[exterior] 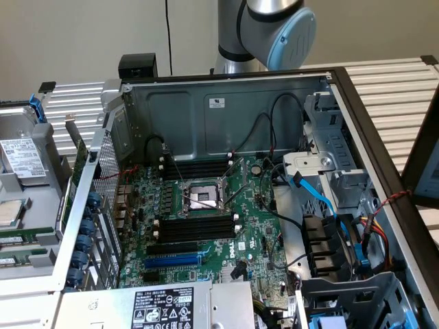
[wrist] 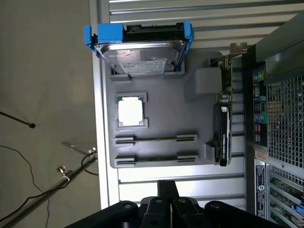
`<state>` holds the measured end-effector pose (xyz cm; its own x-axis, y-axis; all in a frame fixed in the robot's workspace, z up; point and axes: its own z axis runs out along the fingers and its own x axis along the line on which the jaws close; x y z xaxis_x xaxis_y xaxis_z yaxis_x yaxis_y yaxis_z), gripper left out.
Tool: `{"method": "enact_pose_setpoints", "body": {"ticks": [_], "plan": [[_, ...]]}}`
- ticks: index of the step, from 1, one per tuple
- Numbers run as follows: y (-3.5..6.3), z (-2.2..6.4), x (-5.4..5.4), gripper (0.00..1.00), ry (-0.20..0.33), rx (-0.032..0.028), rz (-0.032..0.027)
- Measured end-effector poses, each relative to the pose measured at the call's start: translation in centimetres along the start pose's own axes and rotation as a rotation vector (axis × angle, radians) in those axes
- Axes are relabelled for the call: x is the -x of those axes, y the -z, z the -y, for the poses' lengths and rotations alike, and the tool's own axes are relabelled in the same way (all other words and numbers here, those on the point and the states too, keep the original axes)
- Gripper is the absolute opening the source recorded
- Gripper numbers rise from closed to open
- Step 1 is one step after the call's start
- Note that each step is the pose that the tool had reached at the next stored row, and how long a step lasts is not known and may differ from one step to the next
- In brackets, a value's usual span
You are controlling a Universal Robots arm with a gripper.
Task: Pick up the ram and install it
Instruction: 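Pick up the ram and move it above insertion slot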
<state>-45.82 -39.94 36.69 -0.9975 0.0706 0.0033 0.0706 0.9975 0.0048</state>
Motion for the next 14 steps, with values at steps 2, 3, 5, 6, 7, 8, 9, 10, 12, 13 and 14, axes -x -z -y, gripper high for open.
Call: {"method": "enact_pose_setpoints", "body": {"ticks": [2, 3, 5, 6, 7, 8, 9, 10, 12, 13, 14], "plan": [[0.00, 0.00, 0.00, 0.11, 0.000, 0.0000, 0.0000], [0.00, 0.00, 0.00, 0.11, 0.000, 0.0000, 0.0000], [0.00, 0.01, -0.03, 0.11, 0.001, -0.0001, 0.0000], [-0.01, 0.01, -0.05, 0.11, 0.006, -0.0001, 0.0000], [-0.01, 0.01, -0.06, 0.11, 0.024, 0.0000, 0.0000], [-0.01, 0.01, -0.06, 0.11, 0.042, -0.0001, -0.0002], [-0.01, 0.01, -0.06, 0.11, 0.060, -0.0002, -0.0003], [-0.01, 0.01, -0.06, 0.11, 0.079, -0.0002, -0.0003], [-0.01, 0.01, -0.06, 0.11, 0.115, -0.0003, -0.0006], [-0.01, 0.01, -0.06, 0.11, 0.133, -0.0004, -0.0006], [-0.01, 0.01, -0.06, 0.11, 0.151, -0.0004, -0.0007]]}}
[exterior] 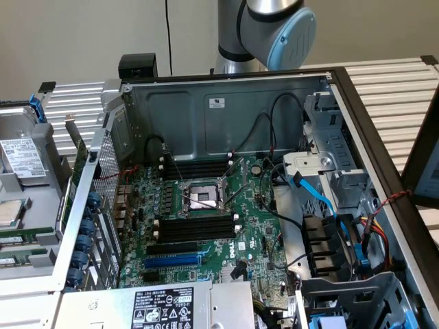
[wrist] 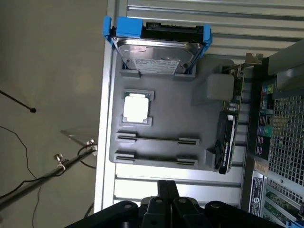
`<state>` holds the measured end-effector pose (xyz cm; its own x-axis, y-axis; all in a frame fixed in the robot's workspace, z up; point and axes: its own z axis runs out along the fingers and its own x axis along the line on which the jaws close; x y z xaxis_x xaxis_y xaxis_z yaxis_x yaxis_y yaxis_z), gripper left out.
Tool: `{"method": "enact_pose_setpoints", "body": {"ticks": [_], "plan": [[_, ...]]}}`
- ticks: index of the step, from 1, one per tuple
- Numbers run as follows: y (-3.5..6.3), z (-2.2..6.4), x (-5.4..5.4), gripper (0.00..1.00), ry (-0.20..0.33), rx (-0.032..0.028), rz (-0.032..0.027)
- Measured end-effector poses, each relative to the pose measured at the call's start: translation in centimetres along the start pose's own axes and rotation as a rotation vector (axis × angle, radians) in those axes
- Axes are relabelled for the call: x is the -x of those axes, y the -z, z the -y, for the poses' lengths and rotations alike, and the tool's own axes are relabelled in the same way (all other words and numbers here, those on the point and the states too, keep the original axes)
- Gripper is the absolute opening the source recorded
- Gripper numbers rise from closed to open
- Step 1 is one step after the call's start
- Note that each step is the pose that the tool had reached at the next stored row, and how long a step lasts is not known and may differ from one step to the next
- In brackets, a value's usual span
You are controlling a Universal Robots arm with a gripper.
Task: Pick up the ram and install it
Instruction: 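Pick up the ram and move it above insertion slot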
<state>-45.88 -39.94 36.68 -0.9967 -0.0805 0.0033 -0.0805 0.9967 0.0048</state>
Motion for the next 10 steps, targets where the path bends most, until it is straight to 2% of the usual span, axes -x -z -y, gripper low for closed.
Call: {"method": "enact_pose_setpoints", "body": {"ticks": [10], "plan": [[0.00, 0.00, 0.00, 0.11, 0.187, -0.0007, -0.0009]]}}
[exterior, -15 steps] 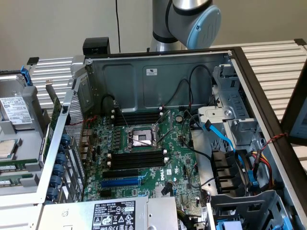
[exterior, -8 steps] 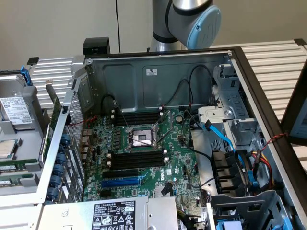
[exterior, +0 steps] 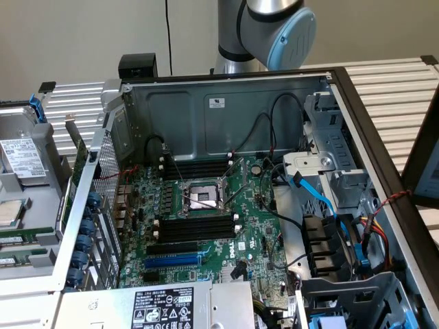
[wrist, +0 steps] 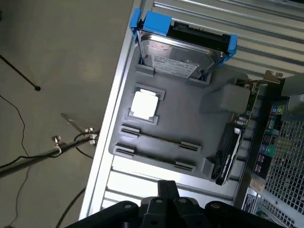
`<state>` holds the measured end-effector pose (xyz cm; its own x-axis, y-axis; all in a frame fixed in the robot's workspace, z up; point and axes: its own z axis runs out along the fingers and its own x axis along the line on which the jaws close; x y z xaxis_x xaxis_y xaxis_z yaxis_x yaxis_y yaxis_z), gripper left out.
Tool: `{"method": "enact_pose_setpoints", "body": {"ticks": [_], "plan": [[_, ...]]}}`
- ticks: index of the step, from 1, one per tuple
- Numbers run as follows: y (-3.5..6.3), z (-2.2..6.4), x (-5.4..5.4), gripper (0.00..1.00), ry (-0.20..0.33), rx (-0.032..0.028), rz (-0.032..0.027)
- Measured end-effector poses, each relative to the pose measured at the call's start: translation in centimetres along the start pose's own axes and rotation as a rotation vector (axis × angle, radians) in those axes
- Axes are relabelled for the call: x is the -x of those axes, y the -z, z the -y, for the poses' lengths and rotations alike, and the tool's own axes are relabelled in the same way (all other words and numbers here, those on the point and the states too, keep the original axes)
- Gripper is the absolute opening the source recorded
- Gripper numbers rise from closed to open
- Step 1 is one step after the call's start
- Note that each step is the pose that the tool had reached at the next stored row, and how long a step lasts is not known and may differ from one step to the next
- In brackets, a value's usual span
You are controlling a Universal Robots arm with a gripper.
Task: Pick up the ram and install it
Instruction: 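Pick up the ram and move it above insertion slot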
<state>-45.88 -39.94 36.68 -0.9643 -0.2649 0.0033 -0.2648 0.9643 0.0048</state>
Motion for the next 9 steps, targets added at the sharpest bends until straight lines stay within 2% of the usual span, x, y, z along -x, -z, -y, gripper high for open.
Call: {"method": "enact_pose_setpoints", "body": {"ticks": [9], "plan": [[0.00, 0.00, 0.00, 0.11, 0.163, -0.0006, -0.0008]]}}
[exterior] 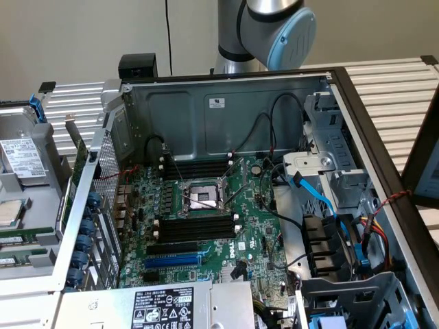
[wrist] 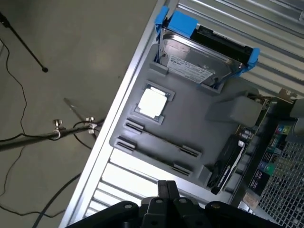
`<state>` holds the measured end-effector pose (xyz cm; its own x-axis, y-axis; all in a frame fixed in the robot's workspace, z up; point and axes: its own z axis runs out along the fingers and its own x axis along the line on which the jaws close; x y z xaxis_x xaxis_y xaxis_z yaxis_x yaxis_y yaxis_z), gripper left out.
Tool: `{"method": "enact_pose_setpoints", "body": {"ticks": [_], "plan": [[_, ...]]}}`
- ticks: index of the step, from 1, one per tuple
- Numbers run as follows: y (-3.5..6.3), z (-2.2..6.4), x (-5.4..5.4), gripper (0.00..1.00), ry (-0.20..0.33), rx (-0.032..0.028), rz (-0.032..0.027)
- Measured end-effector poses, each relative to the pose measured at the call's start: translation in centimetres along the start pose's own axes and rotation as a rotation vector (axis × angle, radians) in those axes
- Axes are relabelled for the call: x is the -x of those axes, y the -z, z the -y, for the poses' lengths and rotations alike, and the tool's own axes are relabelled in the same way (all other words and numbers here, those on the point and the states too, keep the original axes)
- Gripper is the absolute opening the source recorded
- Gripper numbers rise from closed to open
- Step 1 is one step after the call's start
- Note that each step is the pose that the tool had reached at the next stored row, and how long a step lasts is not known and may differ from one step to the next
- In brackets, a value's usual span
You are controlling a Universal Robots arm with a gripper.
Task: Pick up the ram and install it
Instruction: 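Pick up the ram and move it above insertion slot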
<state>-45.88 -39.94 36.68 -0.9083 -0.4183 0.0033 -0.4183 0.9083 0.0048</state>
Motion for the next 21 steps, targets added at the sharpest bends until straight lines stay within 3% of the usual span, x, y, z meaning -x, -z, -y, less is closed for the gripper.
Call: {"method": "enact_pose_setpoints", "body": {"ticks": [21], "plan": [[0.00, 0.00, 0.00, 0.11, 0.381, -0.0012, -0.0018]]}}
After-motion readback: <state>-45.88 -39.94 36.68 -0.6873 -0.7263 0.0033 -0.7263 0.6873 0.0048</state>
